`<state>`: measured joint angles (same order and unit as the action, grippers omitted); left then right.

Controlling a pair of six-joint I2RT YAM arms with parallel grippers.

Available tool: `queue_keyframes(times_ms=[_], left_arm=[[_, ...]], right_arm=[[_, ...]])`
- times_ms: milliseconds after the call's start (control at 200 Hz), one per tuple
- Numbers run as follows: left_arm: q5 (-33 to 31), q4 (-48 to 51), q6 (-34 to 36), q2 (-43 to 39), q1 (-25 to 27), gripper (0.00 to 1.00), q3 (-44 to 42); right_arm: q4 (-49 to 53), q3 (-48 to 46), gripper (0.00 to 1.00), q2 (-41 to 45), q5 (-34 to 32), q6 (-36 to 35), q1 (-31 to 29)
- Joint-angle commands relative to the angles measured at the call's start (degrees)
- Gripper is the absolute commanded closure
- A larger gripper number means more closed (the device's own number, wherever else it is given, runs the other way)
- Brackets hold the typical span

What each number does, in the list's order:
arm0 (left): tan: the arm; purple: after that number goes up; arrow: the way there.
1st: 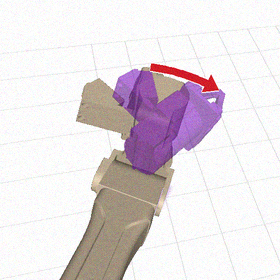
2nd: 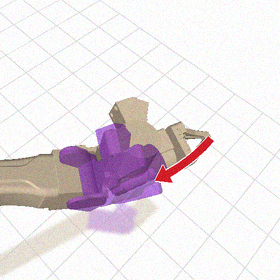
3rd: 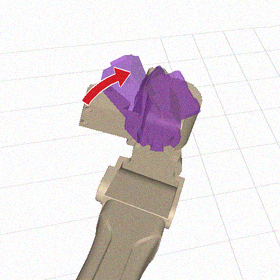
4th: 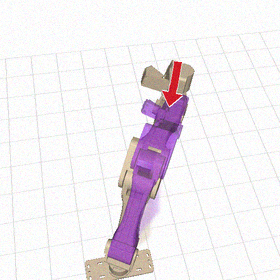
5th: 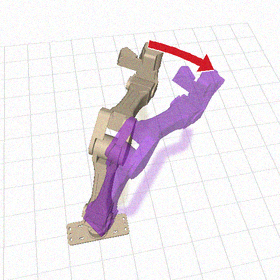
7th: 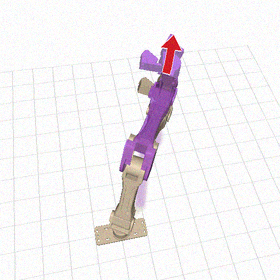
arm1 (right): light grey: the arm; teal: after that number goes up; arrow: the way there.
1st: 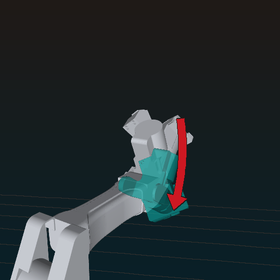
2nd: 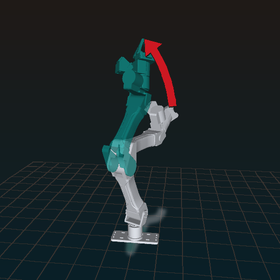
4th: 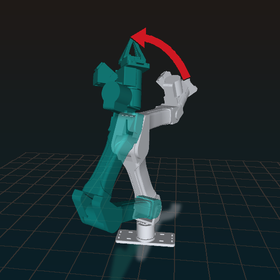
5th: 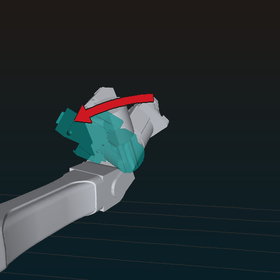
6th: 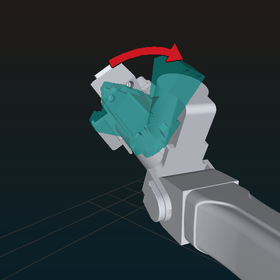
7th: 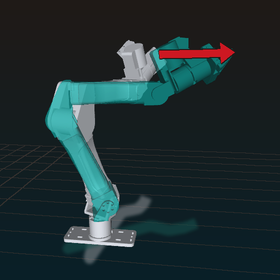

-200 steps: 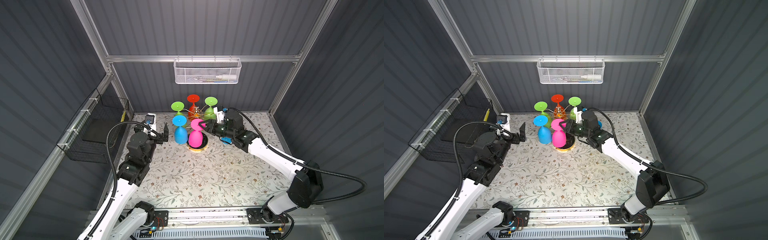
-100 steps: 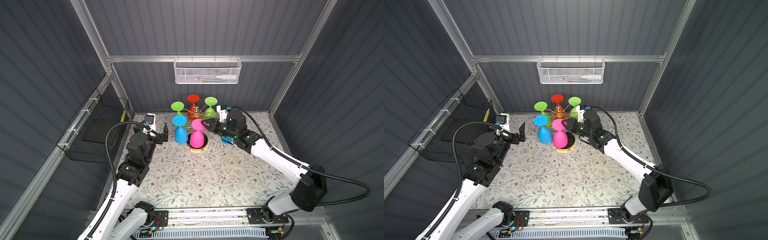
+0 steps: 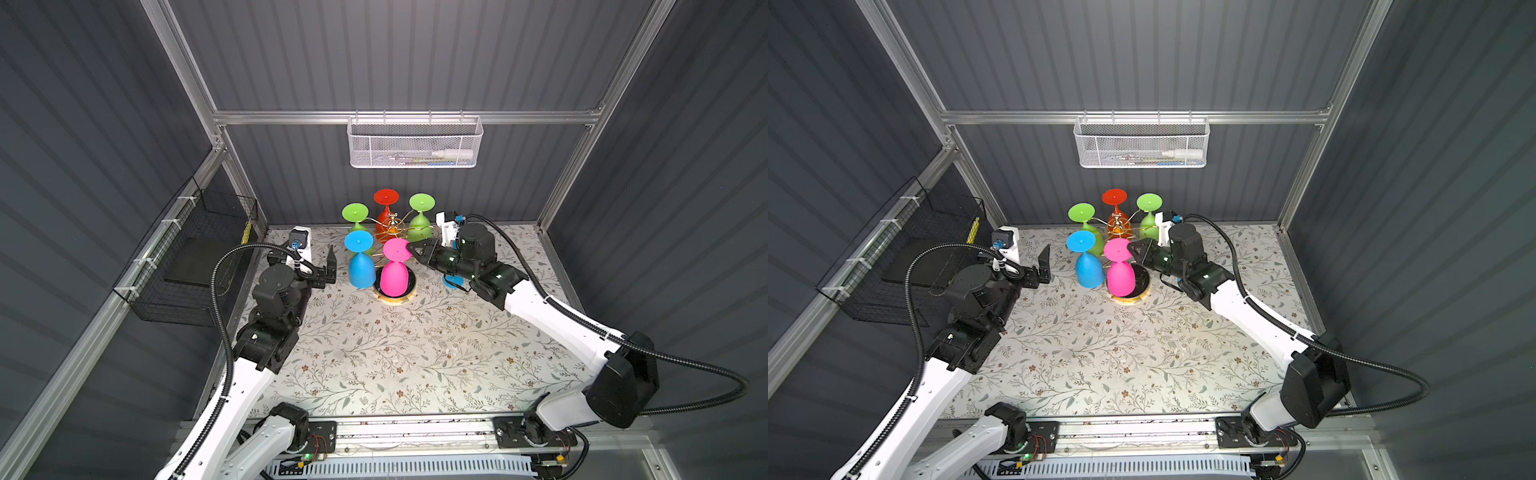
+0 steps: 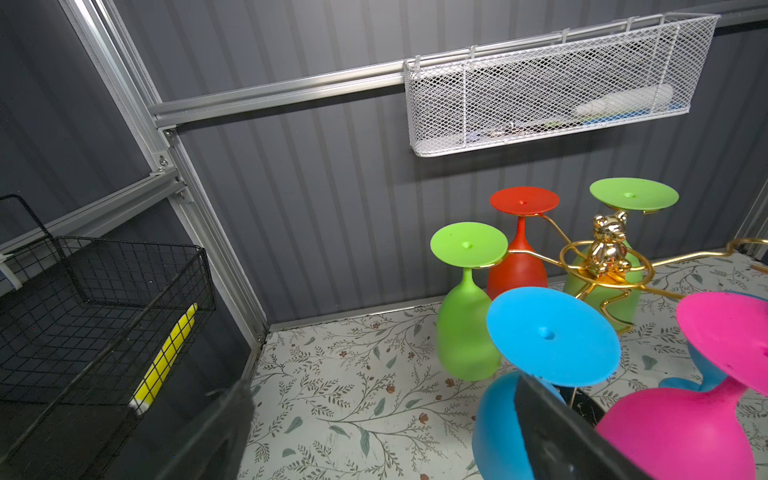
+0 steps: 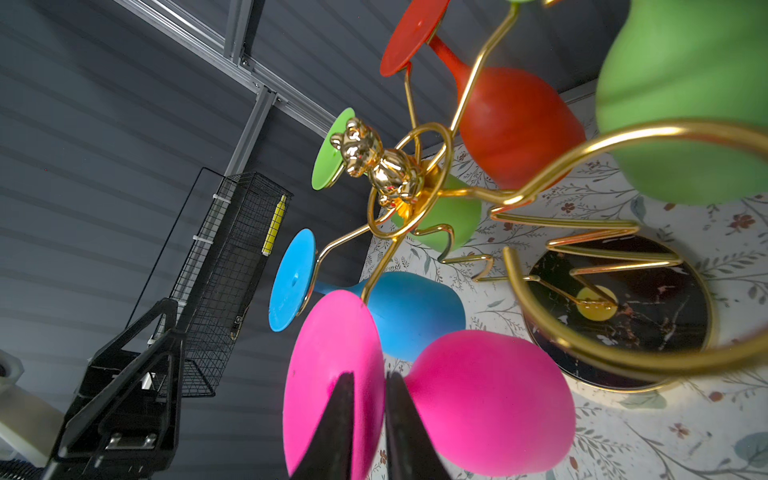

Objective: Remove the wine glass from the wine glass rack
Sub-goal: 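Lift the pink glass by its foot up off the rack arm with the right gripper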

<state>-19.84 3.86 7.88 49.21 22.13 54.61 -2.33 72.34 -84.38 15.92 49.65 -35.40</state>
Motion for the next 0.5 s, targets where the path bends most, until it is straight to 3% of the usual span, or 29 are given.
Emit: queue_keyframes(times_ms=[0, 495], left_arm=[[0.4, -0.3, -0.3, -1.0, -0.3, 0.0, 0.0], [0.5, -0.3, -0.4, -0.9, -0.3, 0.0, -0.1]], right_arm=[[-0.4, -0.5, 0.84, 1.3, -0.6, -0.8, 0.1], [-0.2, -0.7, 0.9, 2.3, -0.9, -0.6, 0.2]])
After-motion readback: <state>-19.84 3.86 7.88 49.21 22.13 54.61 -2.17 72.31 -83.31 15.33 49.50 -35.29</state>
